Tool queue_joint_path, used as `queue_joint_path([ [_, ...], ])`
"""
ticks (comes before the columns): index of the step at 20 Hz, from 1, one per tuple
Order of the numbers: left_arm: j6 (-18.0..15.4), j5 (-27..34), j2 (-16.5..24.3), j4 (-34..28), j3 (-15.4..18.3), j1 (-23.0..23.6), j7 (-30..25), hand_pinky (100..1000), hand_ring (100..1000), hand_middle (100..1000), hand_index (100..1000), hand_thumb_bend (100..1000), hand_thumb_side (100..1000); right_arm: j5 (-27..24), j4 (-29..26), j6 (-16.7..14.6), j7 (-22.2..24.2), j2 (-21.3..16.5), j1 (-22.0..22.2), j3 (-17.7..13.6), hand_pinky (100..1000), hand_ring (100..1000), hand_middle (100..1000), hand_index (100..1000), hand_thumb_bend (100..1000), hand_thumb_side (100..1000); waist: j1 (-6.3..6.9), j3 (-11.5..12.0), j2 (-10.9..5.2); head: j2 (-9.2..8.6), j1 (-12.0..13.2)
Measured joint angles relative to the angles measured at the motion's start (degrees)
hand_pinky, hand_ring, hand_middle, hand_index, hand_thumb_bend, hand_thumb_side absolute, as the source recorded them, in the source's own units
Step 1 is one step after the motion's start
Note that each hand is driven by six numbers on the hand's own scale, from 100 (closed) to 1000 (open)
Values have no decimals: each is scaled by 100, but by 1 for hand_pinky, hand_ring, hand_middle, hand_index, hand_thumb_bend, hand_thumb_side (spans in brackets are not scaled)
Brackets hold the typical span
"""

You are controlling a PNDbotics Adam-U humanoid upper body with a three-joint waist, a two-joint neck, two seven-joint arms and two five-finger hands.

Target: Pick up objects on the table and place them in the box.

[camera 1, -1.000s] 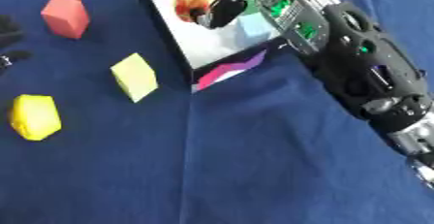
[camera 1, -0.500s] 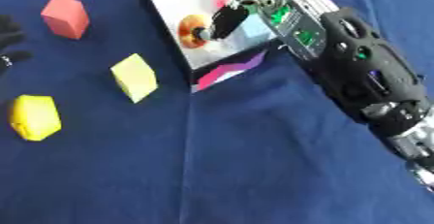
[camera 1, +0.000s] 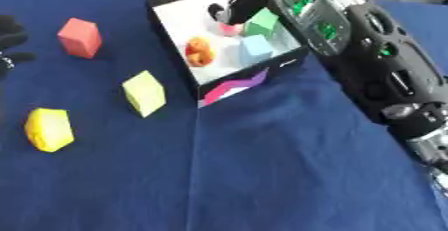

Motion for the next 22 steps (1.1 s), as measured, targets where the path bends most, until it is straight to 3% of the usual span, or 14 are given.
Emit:
queue_joint_path([
  [4, -5, -1, 28, 0, 24, 56, 12, 706, 773, 686, 748, 100, 733, -1109, -944, 672, -617, -542, 332, -353, 826, 846, 760, 853, 100, 100, 0, -89, -1, 3, 78],
  [8, -24, -24, 59, 0, 72, 104, 56, 706, 774, 687, 748, 100, 727, -2328, -2031, 1119, -1482, -1072, 989, -824, 837, 854, 770, 858, 100, 460, 0, -168, -8, 3, 158],
  [10, -38, -28, 87, -1, 105, 119, 93, 705, 773, 687, 748, 100, 721, -2972, -2542, 1185, -1989, -1271, 1400, -1088, 838, 853, 770, 859, 100, 521, 0, -202, -10, 3, 195],
  [11, -53, -31, 98, -3, 120, 129, 114, 705, 773, 687, 749, 100, 719, -3299, -2774, 1173, -2258, -1341, 1615, -1223, 836, 851, 768, 858, 100, 494, 0, -210, -10, 3, 206],
  [12, -67, -32, 98, -6, 141, 139, 137, 705, 773, 687, 749, 100, 715, -3623, -2970, 1120, -2534, -1399, 1829, -1357, 833, 846, 763, 853, 100, 393, 0, -221, -10, 3, 222],
  [15, -106, -39, 99, -43, 183, 141, 210, 705, 773, 687, 749, 100, 712, -4418, -3279, 777, -3239, -1521, 2413, -1684, 831, 842, 761, 848, 100, 386, 1, -238, -10, 3, 254],
  [17, -131, -48, 99, -64, 216, 144, 256, 705, 773, 687, 749, 100, 709, -4785, -3347, 536, -3569, -1528, 2827, -1849, 834, 844, 764, 848, 100, 494, 1, -256, -10, 2, 274],
  [18, -141, -50, 99, -77, 226, 144, 276, 705, 773, 687, 749, 100, 708, -4932, -3364, 443, -3707, -1523, 3045, -1919, 836, 847, 769, 849, 100, 606, 2, -262, -10, 2, 282],
  [22, -169, -54, 99, -102, 263, 144, 334, 705, 773, 687, 749, 100, 706, -5322, -3367, 312, -4123, -1346, 3784, -2103, 840, 847, 771, 849, 100, 673, 8, -269, -10, -3, 305],
])
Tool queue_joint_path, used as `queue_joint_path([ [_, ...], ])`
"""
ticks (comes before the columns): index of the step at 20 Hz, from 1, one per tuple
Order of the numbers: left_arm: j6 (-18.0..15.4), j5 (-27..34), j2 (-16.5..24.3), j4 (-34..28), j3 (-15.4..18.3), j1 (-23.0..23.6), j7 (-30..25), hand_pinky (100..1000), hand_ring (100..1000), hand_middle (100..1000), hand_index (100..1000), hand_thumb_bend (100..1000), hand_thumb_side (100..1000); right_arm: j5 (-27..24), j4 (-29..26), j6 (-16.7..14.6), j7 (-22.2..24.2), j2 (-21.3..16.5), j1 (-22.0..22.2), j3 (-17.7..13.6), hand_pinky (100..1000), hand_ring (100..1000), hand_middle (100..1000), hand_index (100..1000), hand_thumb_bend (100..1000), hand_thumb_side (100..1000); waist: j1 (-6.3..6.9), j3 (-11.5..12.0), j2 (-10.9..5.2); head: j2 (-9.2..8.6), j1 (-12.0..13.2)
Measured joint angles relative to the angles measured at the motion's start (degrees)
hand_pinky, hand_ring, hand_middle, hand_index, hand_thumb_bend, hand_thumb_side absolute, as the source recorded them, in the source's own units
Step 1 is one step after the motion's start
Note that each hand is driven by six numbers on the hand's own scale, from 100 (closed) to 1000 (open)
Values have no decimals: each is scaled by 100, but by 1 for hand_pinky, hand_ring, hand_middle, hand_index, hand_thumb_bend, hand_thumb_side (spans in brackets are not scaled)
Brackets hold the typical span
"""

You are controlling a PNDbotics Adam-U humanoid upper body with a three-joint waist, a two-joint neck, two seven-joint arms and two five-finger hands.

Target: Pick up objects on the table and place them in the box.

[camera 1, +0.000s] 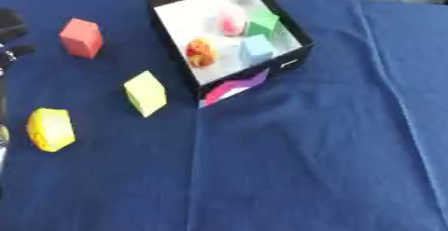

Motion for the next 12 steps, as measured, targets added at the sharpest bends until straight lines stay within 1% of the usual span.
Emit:
queue_joint_path([
  [3, -16, -2, 0, -10, 21, 0, 30, 705, 773, 687, 749, 100, 705, -128, 3, 26, -265, 193, 392, -91, 841, 846, 770, 850, 100, 706, 25, -3, 0, -2, 9],
  [6, -43, -2, -1, -16, 35, 0, 66, 705, 773, 687, 749, 100, 703, -160, 62, 2, -453, 377, 671, -138, 841, 846, 770, 855, 100, 721, 48, -7, 0, -4, 9],
  [9, -66, -2, -4, -35, 53, 0, 98, 705, 772, 687, 748, 100, 702, -138, 196, -76, -533, 556, 844, -180, 840, 844, 768, 861, 100, 722, 83, -7, 0, -4, -5],
  [12, -90, 0, -9, -44, 55, 0, 122, 705, 772, 687, 749, 100, 701, -36, 349, -144, -525, 723, 910, -204, 838, 840, 766, 862, 100, 728, 129, -7, 0, -4, -31],
])
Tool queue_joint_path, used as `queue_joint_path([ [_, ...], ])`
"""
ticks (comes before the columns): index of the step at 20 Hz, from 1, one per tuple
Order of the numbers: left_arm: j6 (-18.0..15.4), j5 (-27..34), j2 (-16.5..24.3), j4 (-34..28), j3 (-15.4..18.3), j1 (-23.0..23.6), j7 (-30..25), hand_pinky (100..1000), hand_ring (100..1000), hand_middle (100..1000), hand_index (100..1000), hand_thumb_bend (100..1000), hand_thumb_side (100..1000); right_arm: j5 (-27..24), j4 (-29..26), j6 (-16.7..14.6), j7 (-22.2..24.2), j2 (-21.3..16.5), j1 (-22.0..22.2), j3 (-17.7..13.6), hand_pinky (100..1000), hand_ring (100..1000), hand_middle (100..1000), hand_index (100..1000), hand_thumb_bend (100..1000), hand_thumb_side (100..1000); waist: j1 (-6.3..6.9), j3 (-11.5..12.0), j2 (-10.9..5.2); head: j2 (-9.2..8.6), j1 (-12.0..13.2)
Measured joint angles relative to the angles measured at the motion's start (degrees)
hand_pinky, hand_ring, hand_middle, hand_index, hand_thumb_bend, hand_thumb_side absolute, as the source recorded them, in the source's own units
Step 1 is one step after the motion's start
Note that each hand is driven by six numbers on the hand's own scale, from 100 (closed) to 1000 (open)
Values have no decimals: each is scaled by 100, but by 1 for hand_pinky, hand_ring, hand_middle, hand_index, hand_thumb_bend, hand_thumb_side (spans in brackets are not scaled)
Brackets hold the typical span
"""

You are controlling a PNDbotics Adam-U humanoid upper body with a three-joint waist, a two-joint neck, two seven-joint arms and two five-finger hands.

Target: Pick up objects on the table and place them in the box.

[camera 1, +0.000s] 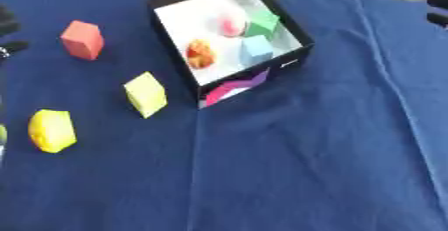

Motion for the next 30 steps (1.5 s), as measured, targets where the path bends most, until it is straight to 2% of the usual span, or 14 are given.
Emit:
queue_joint_path([
  [10, -88, 23, -52, -14, 3, 5, 47, 706, 773, 687, 750, 100, 698, 155, 382, -314, 242, 356, 25, -1, 837, 841, 773, 849, 100, 755, 125, -22, 0, 65, -168],
  [17, -203, 22, -50, -57, 16, 6, 103, 708, 774, 699, 756, 100, 678, 181, 489, -398, 419, 364, 29, 3, 836, 839, 771, 849, 100, 760, 145, -52, 0, 65, -190],
  [20, -239, -40, 42, -133, 16, 1, 100, 712, 781, 719, 762, 100, 635, 228, 501, -413, 478, 364, 42, -2, 836, 838, 769, 849, 100, 762, 169, -63, 0, 65, -181],
  [23, -169, -201, 442, -302, -45, -41, -84, 736, 802, 741, 777, 100, 607, 273, 504, -414, 550, 347, 130, -20, 836, 838, 769, 848, 100, 771, 220, -66, 0, 65, -151],
  [28, 243, -428, 1601, -877, -345, -115, -702, 756, 806, 737, 800, 100, 583, 292, 522, -409, 616, 269, 195, -43, 835, 836, 767, 849, 100, 772, 314, -67, 0, 136, -117],
  [30, 460, -442, 2117, -1091, -506, -153, -981, 763, 806, 739, 807, 100, 617, 306, 525, -409, 617, 247, 231, -58, 835, 834, 766, 847, 100, 771, 338, -66, 0, 161, -109],
])
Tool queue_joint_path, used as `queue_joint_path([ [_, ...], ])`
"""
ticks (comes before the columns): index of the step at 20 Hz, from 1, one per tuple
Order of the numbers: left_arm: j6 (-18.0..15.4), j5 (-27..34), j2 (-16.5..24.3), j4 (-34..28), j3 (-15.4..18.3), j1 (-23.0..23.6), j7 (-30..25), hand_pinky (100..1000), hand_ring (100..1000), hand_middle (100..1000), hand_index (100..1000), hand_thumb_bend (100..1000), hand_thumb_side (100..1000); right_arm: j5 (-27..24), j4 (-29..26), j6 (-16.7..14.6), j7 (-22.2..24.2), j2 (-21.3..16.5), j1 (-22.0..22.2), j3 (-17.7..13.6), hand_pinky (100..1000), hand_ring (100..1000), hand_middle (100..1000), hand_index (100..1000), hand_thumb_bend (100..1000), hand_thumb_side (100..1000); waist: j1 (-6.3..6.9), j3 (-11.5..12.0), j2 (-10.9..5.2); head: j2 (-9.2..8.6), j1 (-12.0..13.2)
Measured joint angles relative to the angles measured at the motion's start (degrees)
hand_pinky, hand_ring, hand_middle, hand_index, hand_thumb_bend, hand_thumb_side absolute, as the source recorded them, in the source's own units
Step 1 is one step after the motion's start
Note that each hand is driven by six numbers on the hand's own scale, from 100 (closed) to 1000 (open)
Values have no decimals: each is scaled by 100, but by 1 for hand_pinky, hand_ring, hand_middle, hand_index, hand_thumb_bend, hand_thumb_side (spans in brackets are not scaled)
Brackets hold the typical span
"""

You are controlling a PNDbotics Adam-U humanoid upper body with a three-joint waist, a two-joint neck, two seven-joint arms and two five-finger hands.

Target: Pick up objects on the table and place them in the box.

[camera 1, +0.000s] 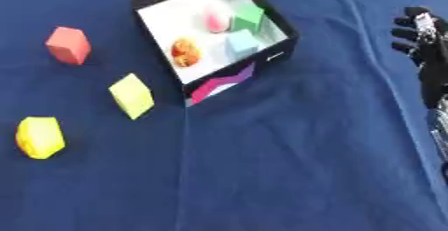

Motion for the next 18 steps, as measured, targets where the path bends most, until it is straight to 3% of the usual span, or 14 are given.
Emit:
queue_joint_path([
  [5, 484, 222, 1063, -181, -425, 0, -836, 787, 813, 760, 839, 100, 696, 47, 0, 0, 3, -44, 25, -14, 835, 834, 765, 848, 100, 769, 27, -7, 0, 2, 19],
  [9, 712, 38, 1636, -197, -642, 93, -1659, 822, 828, 782, 857, 100, 692, 74, -1, 1, 3, -48, 55, -44, 835, 834, 765, 847, 100, 766, 68, -17, 0, 4, 31],
  [14, 877, -623, 2055, -213, -822, 271, -2547, 844, 829, 796, 884, 100, 659, 76, -5, 8, -7, -91, 60, -51, 834, 832, 763, 847, 100, 770, 87, -28, 0, 4, 39],
  [18, 1237, -1108, 2194, -214, -1023, 425, -3038, 871, 841, 801, 883, 237, 651, 81, -5, 20, -18, -96, 103, -60, 833, 830, 762, 846, 100, 772, 115, -31, 0, 5, 98],
])
